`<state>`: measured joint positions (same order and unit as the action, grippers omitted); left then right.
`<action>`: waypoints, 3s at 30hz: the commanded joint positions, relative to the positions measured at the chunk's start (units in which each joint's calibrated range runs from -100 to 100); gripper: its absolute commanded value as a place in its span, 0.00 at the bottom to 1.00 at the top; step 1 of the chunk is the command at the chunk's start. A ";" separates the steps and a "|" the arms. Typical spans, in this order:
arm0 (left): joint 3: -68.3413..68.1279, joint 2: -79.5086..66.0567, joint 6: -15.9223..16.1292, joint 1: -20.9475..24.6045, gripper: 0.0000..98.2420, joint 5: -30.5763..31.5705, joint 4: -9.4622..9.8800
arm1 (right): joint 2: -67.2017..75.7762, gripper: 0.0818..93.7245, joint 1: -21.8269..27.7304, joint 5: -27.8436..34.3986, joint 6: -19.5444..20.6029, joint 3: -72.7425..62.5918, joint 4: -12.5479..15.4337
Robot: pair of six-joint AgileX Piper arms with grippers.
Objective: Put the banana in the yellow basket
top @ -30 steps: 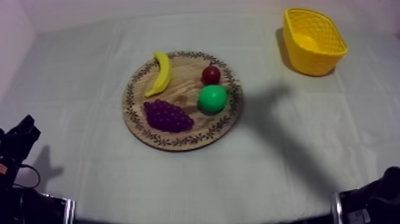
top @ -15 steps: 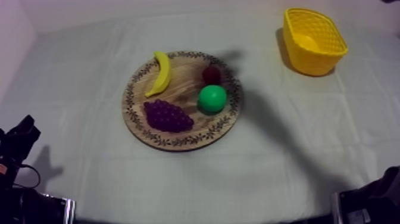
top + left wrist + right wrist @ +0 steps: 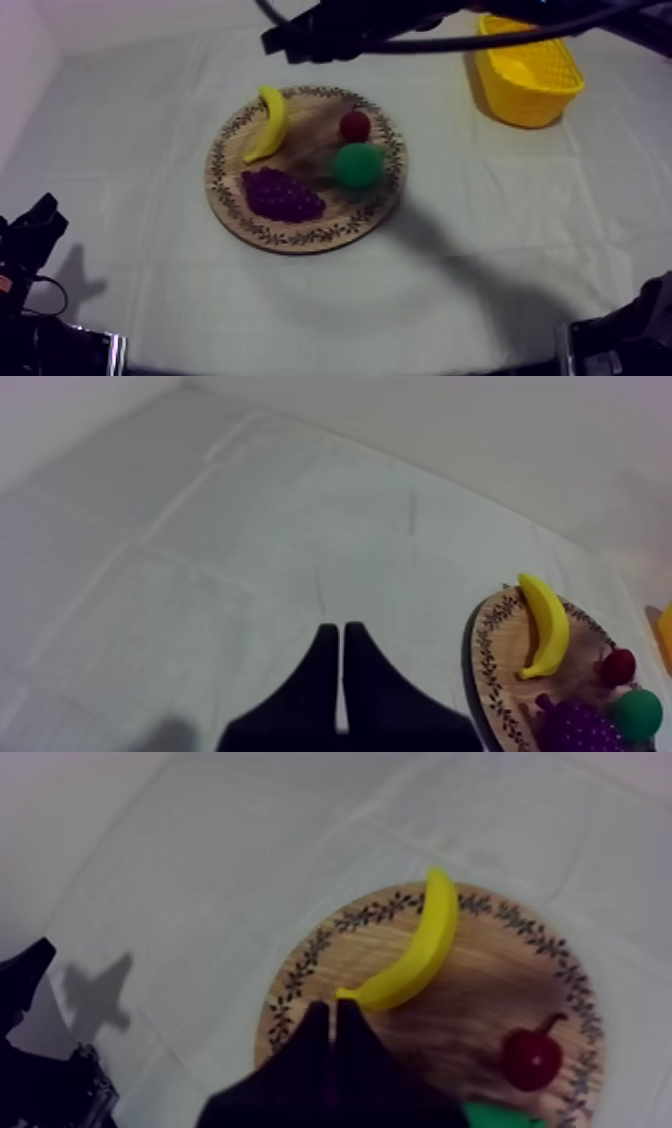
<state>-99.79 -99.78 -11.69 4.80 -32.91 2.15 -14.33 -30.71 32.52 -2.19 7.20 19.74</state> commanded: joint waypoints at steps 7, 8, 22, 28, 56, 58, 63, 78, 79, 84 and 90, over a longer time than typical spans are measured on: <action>0.01 -0.05 0.02 0.01 0.00 0.00 0.03 | -3.00 0.01 -1.16 -6.11 11.24 1.83 -5.74; 0.01 -0.05 0.01 0.01 0.00 0.00 0.03 | -3.25 0.01 -1.11 -6.82 11.96 2.18 -6.21; 0.01 -0.05 0.01 0.01 0.00 0.00 0.03 | -3.47 0.51 -1.56 -11.94 8.57 6.66 -7.05; 0.01 -0.05 0.01 0.01 0.00 0.00 0.03 | -3.44 0.59 -1.50 -13.42 10.71 7.79 -9.73; 0.01 -0.05 0.00 0.01 0.00 0.00 0.03 | -23.79 0.52 -0.97 -10.16 17.72 -11.20 -20.29; 0.01 -0.05 -0.01 0.01 0.00 0.00 0.03 | -25.72 0.51 -1.12 -9.63 18.70 -13.40 -21.50; 0.01 -0.05 -0.01 0.01 0.00 0.00 0.03 | -30.29 0.51 -1.50 -7.45 20.78 -18.97 -24.00; 0.01 -0.05 -0.01 0.01 0.00 0.00 0.03 | -37.00 0.41 -1.61 -3.41 25.66 -27.36 -31.81; 0.01 -0.05 -0.01 0.01 0.00 0.00 0.03 | -37.42 0.41 -1.63 -3.17 25.57 -27.86 -31.99; 0.01 -0.05 -0.01 0.01 0.00 0.00 0.03 | -39.52 0.40 -1.93 -2.70 26.17 -29.49 -33.61; 0.01 -0.05 -0.01 0.01 0.00 0.00 0.03 | -41.63 0.28 -2.39 -2.18 25.85 -31.69 -36.11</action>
<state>-99.79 -99.78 -11.69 4.80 -32.91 2.15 -55.85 -33.03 30.05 25.08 -23.99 -16.39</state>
